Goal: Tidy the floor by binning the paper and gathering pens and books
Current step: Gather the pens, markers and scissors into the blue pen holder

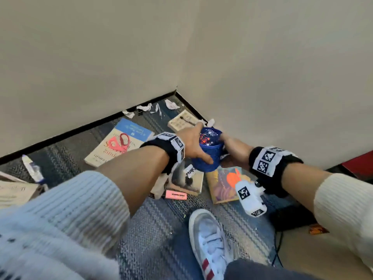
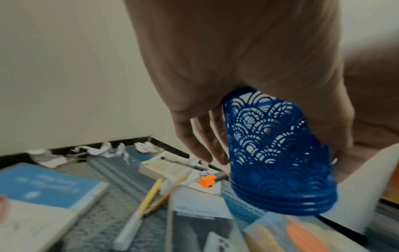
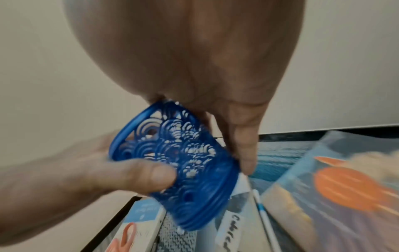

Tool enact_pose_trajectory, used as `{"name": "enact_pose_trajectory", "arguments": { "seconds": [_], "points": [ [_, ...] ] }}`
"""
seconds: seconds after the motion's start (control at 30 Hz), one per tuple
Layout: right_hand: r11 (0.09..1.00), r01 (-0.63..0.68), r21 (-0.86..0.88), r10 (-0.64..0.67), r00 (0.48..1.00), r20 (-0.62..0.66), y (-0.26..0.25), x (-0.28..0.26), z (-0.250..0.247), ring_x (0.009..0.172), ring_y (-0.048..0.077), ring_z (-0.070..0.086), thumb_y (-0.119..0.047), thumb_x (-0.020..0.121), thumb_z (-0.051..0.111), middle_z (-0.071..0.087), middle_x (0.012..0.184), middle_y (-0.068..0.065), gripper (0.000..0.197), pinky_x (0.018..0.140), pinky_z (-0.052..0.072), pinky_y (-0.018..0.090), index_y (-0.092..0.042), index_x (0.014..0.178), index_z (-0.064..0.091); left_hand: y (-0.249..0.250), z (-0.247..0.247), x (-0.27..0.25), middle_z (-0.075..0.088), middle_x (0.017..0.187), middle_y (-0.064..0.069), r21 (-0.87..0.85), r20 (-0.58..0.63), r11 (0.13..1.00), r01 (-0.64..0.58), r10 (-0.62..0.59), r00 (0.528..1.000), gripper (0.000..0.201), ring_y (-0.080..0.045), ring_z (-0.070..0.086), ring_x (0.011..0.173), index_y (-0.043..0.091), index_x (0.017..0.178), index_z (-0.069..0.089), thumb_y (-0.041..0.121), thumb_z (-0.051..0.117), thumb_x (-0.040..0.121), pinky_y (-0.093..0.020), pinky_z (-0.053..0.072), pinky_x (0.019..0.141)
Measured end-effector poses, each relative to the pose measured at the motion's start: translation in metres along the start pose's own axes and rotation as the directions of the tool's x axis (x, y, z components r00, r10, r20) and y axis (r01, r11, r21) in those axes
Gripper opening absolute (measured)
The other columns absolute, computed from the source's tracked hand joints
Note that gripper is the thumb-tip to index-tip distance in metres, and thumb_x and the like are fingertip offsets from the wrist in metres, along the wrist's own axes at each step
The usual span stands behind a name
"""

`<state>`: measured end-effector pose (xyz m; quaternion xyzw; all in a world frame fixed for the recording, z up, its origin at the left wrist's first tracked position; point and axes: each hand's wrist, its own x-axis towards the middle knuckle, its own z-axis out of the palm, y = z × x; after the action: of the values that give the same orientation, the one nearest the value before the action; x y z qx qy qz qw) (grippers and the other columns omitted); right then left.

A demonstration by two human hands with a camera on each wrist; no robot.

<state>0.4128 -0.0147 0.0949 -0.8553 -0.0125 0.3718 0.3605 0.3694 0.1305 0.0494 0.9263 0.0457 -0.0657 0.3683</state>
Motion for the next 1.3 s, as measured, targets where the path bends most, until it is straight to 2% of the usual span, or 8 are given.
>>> {"name": "enact_pose_trajectory", "arguments": {
  "seconds": [0.13, 0.23, 0.4, 0.7, 0.83, 1.0, 1.1, 1.3],
  "points": [
    [0.947, 0.095, -0.307, -0.086, 0.995, 0.041, -0.015, 0.054, 0.025, 0.085, 0.024, 0.061, -0.054, 0.097, 0.033, 0.061, 0.101, 0.007, 0.054, 0.072, 0.05, 0.032, -0.009, 0.112, 0.058, -0.07, -0.039, -0.023, 0.059, 0.114, -0.008, 0.122, -0.297, 0.959, 0.257, -0.212, 0.931, 0.089, -0.032, 0.062, 0.099, 0.015, 0.118, 0.039, 0.048, 0.084, 0.049, -0.042, 0.053, 0.08],
    [0.557, 0.217, -0.802, -0.258, 0.963, 0.081, -0.014, 0.1, 0.04, 0.106, 0.034, 0.059, -0.05, 0.095, 0.044, 0.061, 0.117, 0.016, 0.049, 0.089, 0.048, 0.038, -0.007, 0.115, 0.056, -0.132, -0.067, -0.059, 0.056, 0.116, -0.014, 0.007, -0.519, 0.853, 0.522, -0.443, 0.731, 0.092, -0.039, 0.061, 0.099, 0.01, 0.121, 0.039, 0.047, 0.085, 0.052, -0.046, 0.053, 0.079],
    [0.229, 0.306, -0.924, -0.435, 0.881, 0.184, -0.009, 0.156, 0.061, 0.113, 0.035, 0.053, -0.027, 0.094, 0.047, 0.046, 0.127, 0.015, 0.039, 0.091, 0.046, 0.04, -0.013, 0.13, 0.045, -0.209, -0.076, -0.122, 0.047, 0.124, -0.024, -0.094, -0.536, 0.656, 0.749, -0.667, 0.518, 0.097, -0.045, 0.056, 0.107, 0.0, 0.129, 0.033, 0.04, 0.089, 0.06, -0.049, 0.05, 0.086],
    [0.212, 0.317, -0.924, -0.485, 0.855, 0.182, -0.016, 0.208, 0.077, 0.11, 0.036, 0.054, -0.03, 0.097, 0.04, 0.052, 0.119, 0.015, 0.032, 0.087, 0.046, 0.04, -0.01, 0.12, 0.051, -0.227, -0.08, -0.122, 0.037, 0.133, -0.023, -0.132, -0.426, 0.583, 0.802, -0.763, 0.485, 0.104, -0.045, 0.054, 0.113, 0.0, 0.137, 0.024, 0.036, 0.089, 0.064, -0.048, 0.047, 0.092],
    [0.228, 0.317, -0.92, -0.488, 0.856, 0.174, -0.027, 0.222, 0.08, 0.11, 0.034, 0.056, -0.036, 0.091, 0.054, 0.055, 0.118, 0.015, 0.038, 0.084, 0.047, 0.037, -0.008, 0.116, 0.05, -0.215, -0.079, -0.11, 0.036, 0.133, -0.018, 0.054, -0.545, 0.419, 0.906, -0.748, 0.379, 0.129, -0.037, 0.048, 0.118, -0.002, 0.142, 0.02, 0.066, 0.082, 0.052, -0.047, 0.044, 0.09],
    [0.26, 0.286, -0.922, -0.463, 0.875, 0.141, -0.028, 0.233, 0.083, 0.109, 0.032, 0.059, -0.031, 0.09, 0.058, 0.061, 0.115, 0.014, 0.035, 0.086, 0.048, 0.035, -0.008, 0.115, 0.054, -0.175, -0.092, -0.059, 0.043, 0.126, -0.013, 0.427, -0.631, 0.547, 0.72, -0.39, 0.671, 0.064, -0.032, 0.049, 0.11, 0.008, 0.123, 0.045, 0.049, 0.064, 0.078, -0.044, 0.04, 0.091],
    [0.281, 0.306, -0.91, -0.444, 0.882, 0.16, -0.027, 0.23, 0.085, 0.109, 0.031, 0.06, -0.019, 0.093, 0.052, 0.062, 0.115, 0.014, 0.026, 0.085, 0.049, 0.034, -0.006, 0.114, 0.06, -0.144, -0.09, -0.019, 0.044, 0.12, -0.011, 0.457, -0.535, 0.64, 0.618, -0.357, 0.766, 0.047, -0.03, 0.051, 0.107, 0.011, 0.118, 0.047, 0.044, 0.056, 0.086, -0.042, 0.041, 0.087],
    [0.661, 0.545, -0.516, -0.626, 0.779, 0.022, -0.017, 0.226, 0.044, 0.084, 0.036, 0.06, -0.014, 0.093, 0.047, 0.062, 0.09, 0.017, 0.007, 0.07, 0.048, 0.04, -0.008, 0.094, 0.044, -0.094, -0.067, 0.042, 0.053, 0.116, -0.012, 0.502, -0.154, 0.786, 0.361, -0.329, 0.932, 0.034, -0.032, 0.056, 0.106, 0.009, 0.113, 0.055, 0.034, 0.052, 0.091, -0.039, 0.045, 0.086]
  ]
}}
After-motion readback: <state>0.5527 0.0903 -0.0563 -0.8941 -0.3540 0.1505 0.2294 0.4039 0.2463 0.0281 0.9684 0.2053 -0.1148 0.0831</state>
